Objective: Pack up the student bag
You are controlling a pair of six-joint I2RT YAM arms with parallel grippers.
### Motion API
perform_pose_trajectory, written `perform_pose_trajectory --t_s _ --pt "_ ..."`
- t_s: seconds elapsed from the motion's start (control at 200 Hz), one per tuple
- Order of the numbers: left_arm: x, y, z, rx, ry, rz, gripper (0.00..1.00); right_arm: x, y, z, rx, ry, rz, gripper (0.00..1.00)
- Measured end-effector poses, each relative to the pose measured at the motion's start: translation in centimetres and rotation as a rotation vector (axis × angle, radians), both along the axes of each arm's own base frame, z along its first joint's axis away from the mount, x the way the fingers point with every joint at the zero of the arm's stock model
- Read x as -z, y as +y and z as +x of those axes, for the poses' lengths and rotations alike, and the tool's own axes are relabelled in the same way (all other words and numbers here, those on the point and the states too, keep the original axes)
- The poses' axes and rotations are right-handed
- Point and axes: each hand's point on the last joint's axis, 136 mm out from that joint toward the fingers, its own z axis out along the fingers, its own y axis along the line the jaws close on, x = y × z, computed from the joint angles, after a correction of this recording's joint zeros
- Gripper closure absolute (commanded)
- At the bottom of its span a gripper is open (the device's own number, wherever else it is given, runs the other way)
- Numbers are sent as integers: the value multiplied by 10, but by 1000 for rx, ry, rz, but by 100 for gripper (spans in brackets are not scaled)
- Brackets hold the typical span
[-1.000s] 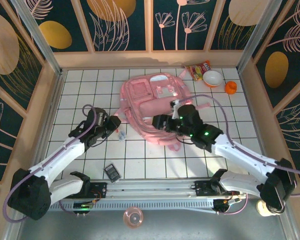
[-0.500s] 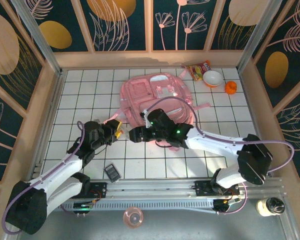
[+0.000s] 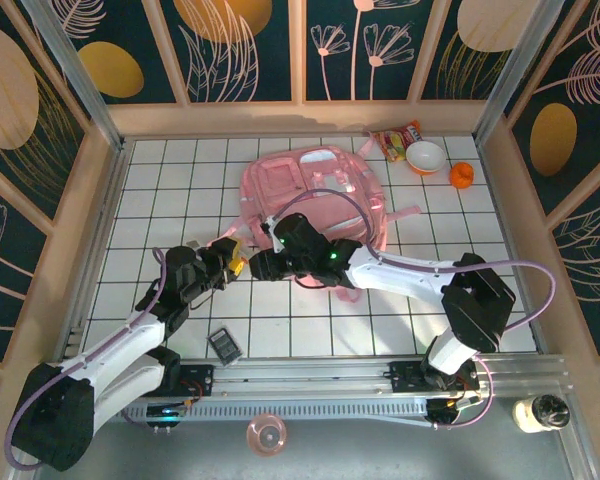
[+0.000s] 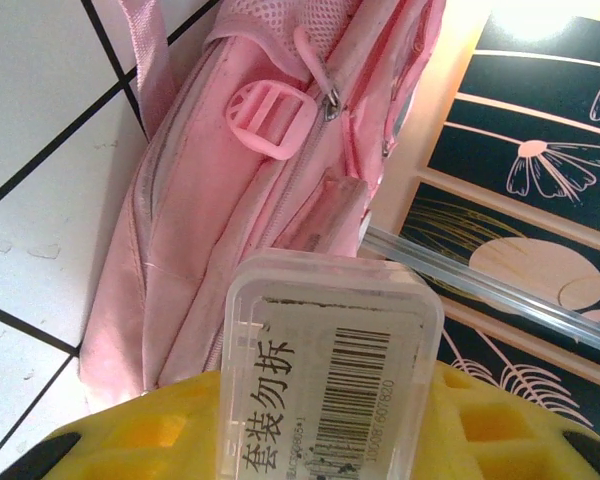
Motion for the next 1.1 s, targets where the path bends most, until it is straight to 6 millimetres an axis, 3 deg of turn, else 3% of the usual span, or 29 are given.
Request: perform_pose_trajectory --t_s 0.17,0.285,0.385,0.49,0.621,0.746,0.871,0.996,1.101 --pt "-2 -1 0 13 -11 14 40 -2 -3 3 14 -14 1 81" --pt "-16 -4 9 54 -54 122 29 -8 -25 14 68 -11 27 82" --pt "-47 -11 32 116 -141 293 26 -21 -62 32 164 -1 84 82" --pt "-85 -25 61 198 -288 492 27 -44 -115 59 299 -10 175 82" --pt "-99 -66 75 353 -469 749 27 -79 -189 88 469 -48 287 82" --pt "-83 -120 74 595 -650 976 25 -93 -256 107 617 -64 338 82" --pt "-50 -165 65 864 -839 1182 18 -80 -309 109 737 -11 348 82" --pt "-15 -192 51 1103 -1004 1339 11 -58 -336 101 805 63 352 82" --pt "9 -202 47 1229 -1081 1426 10 -51 -339 93 810 102 360 82"
